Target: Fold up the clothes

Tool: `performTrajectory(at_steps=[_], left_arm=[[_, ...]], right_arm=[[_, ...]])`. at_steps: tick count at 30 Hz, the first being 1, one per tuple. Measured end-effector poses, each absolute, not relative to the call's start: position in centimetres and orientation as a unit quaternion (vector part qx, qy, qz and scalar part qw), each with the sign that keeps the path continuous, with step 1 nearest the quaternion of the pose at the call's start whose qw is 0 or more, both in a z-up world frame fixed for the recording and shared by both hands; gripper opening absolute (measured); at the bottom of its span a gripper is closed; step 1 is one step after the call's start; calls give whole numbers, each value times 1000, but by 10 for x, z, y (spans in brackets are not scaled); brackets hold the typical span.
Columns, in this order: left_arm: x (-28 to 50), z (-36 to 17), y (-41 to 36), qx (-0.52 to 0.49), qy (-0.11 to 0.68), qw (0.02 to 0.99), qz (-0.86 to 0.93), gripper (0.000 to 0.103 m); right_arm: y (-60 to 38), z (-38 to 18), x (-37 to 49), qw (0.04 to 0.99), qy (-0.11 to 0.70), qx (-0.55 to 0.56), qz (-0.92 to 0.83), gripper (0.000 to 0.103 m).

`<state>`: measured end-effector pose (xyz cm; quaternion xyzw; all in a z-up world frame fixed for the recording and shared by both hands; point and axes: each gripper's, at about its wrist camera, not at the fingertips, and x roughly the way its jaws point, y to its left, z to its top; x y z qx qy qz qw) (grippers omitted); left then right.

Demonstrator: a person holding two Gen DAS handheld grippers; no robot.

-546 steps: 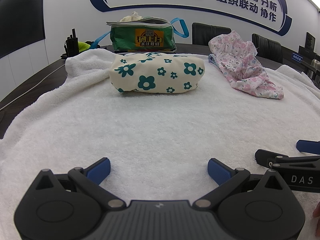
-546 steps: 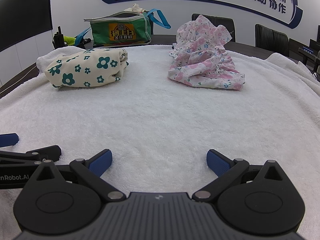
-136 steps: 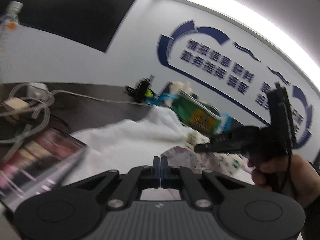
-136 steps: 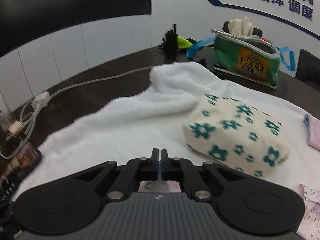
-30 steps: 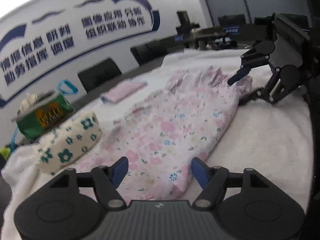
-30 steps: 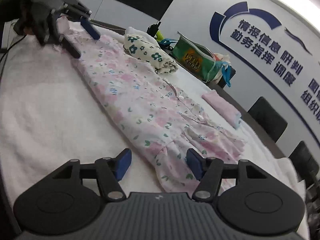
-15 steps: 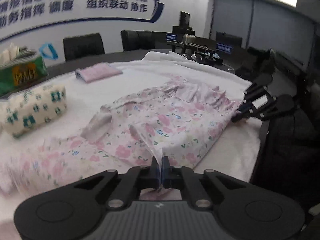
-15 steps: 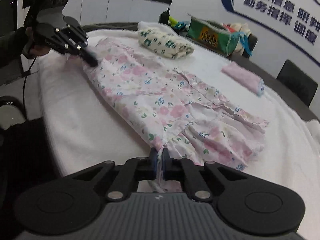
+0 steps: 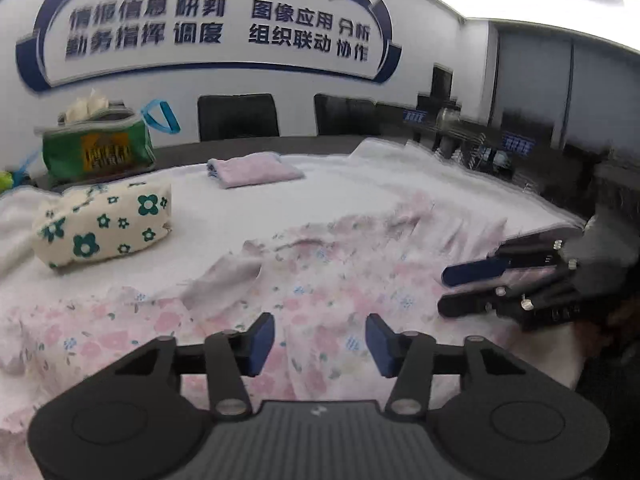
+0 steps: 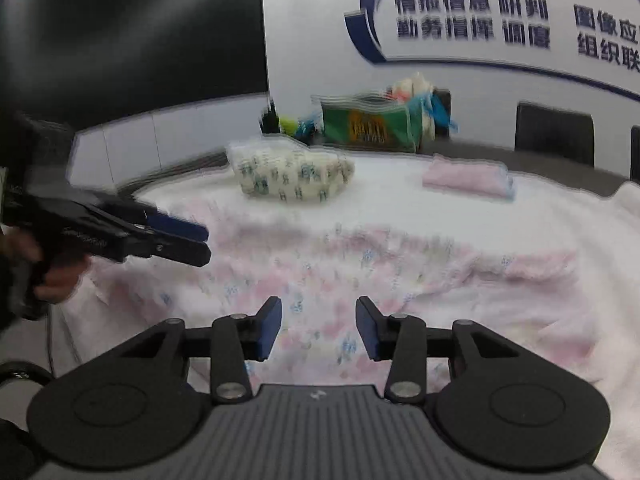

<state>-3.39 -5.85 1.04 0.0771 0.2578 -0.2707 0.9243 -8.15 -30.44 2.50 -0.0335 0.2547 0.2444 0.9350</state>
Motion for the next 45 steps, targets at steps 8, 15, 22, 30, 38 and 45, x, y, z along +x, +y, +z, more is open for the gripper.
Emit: performTrajectory(at_steps=[8, 15, 22, 30, 38, 45], left_arm=[[-23, -5, -53, 63, 299, 921, -240, 37], [-11, 47, -27, 11, 284, 926, -248, 45], [95, 70, -71, 33, 316, 915, -250, 76], [155, 13, -92, 49, 370, 888, -269, 61], [150, 15, -104, 79, 357, 888, -279, 0], [55, 71, -71, 48, 254, 912, -318, 0]], right_arm=[[-335, 12, -79, 945, 279, -30, 169, 45], [-362, 47, -66, 956, 238, -87, 146, 56], [-387, 77, -45, 958, 209, -142, 135, 82], [-389, 42, 71, 890, 325, -173, 270, 81], [-378, 28, 101, 842, 356, -232, 332, 3], [-371, 84, 7, 888, 221, -282, 287, 2]])
